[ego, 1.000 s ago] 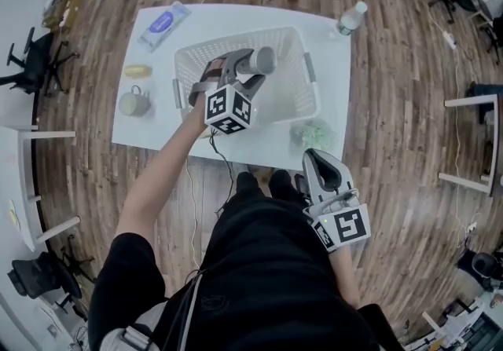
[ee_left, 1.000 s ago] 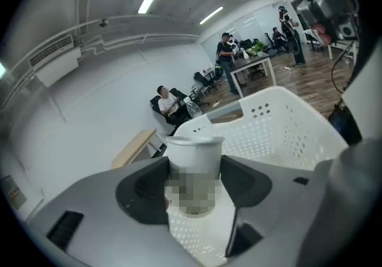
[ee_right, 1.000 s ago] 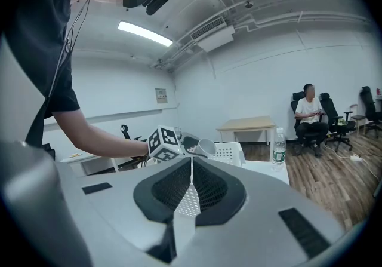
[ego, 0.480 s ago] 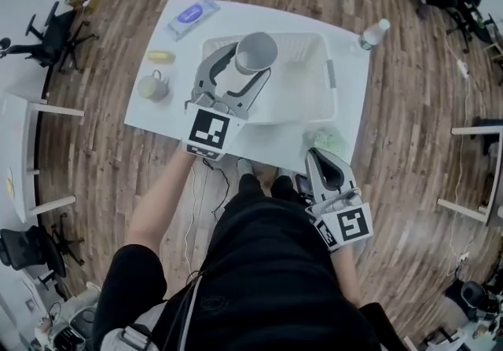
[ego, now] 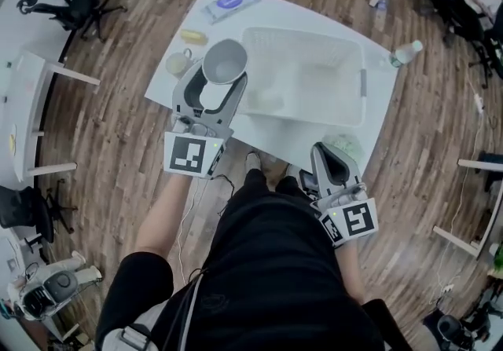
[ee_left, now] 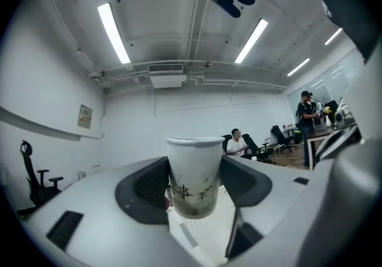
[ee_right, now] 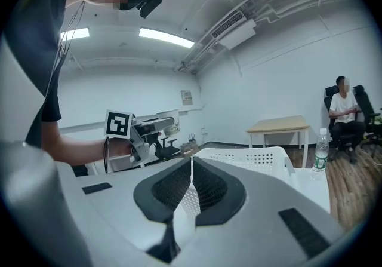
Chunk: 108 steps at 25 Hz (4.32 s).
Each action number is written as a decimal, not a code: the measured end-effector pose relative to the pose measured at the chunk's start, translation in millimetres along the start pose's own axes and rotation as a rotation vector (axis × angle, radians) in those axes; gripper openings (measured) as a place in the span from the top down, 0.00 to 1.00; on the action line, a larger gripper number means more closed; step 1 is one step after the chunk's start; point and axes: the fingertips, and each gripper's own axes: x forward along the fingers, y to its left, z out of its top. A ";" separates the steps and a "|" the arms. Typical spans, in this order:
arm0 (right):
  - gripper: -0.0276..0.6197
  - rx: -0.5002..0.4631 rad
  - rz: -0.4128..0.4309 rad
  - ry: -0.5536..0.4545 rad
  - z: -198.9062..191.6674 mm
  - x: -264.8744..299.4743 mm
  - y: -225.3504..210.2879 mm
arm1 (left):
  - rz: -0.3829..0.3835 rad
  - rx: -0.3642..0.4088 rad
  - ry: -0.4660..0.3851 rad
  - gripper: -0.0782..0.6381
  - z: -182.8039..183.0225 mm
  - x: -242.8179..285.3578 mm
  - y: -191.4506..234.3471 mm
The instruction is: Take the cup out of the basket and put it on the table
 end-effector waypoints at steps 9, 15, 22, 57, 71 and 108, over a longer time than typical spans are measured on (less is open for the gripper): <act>0.92 -0.011 0.058 0.024 -1.0 14.2 19.0 | 0.162 -0.033 0.066 0.51 -70.2 -64.1 38.9; 0.92 -0.022 0.043 0.066 -9.3 11.7 23.3 | 0.235 -0.051 0.115 0.51 -145.8 -85.0 46.1; 0.92 -0.029 0.015 0.099 -15.6 10.7 23.4 | 0.235 -0.067 0.207 0.51 -226.4 -83.7 35.9; 0.92 -0.037 -0.012 0.184 -28.8 34.5 17.7 | 0.286 -0.165 0.457 0.42 -360.0 -100.9 25.9; 0.92 -0.028 0.010 0.144 -26.9 30.5 21.9 | 0.339 -0.224 0.421 0.42 -317.1 -141.3 14.5; 0.92 0.026 -0.048 0.016 -12.1 -6.5 -12.0 | -0.235 -0.231 0.120 0.88 -53.9 -50.1 -131.7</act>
